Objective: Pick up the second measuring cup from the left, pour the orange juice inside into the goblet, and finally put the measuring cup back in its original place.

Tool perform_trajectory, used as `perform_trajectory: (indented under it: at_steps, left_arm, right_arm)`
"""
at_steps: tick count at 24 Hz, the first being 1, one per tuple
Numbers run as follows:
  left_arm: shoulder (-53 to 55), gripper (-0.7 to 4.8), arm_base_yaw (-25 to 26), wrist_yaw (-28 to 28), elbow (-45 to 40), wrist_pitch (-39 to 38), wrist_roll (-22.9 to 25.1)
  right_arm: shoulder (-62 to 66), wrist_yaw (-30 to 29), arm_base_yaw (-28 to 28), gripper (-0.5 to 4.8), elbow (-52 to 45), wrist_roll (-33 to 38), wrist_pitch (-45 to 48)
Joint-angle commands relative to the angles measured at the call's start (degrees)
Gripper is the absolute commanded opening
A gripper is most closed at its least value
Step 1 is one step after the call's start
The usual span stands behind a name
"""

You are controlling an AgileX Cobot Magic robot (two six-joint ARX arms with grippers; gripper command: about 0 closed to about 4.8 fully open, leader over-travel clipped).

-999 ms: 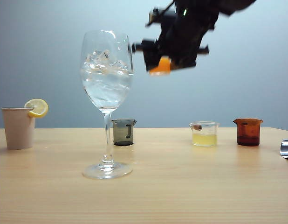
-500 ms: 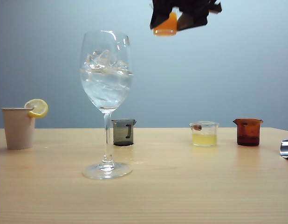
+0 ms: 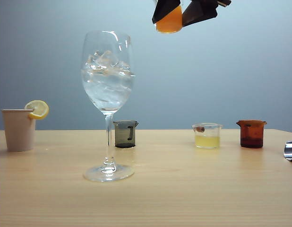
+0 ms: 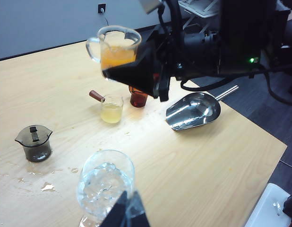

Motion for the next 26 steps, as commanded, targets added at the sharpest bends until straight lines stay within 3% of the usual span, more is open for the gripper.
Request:
perform_trajectory:
  at_steps: [1, 12, 18, 26]
  left_arm:
    - [-0.13, -0.06, -0.04, 0.39, 0.39, 0.52, 0.15]
    - [-0.13, -0.06, -0.04, 0.39, 0.39, 0.52, 0.07]
    - [-0.13, -0.06, -0.04, 0.39, 0.39, 0.50, 0.04]
    - [-0.13, -0.06, -0.04, 0.63, 0.39, 0.46, 0.02]
  right_arm:
    - [-0.39, -2.01, 0.24, 1.38, -0.90, -1.70, 2.14]
    - [-0.33, -6.62, 2.89, 1.34, -5.49, -2.38, 6.03]
    - [-0.26, 1.44, 7.91, 1.33, -5.75, -2.58, 6.45]
    - [1.11, 2.05, 8.70, 1.33, -5.73, -6.14, 7.39]
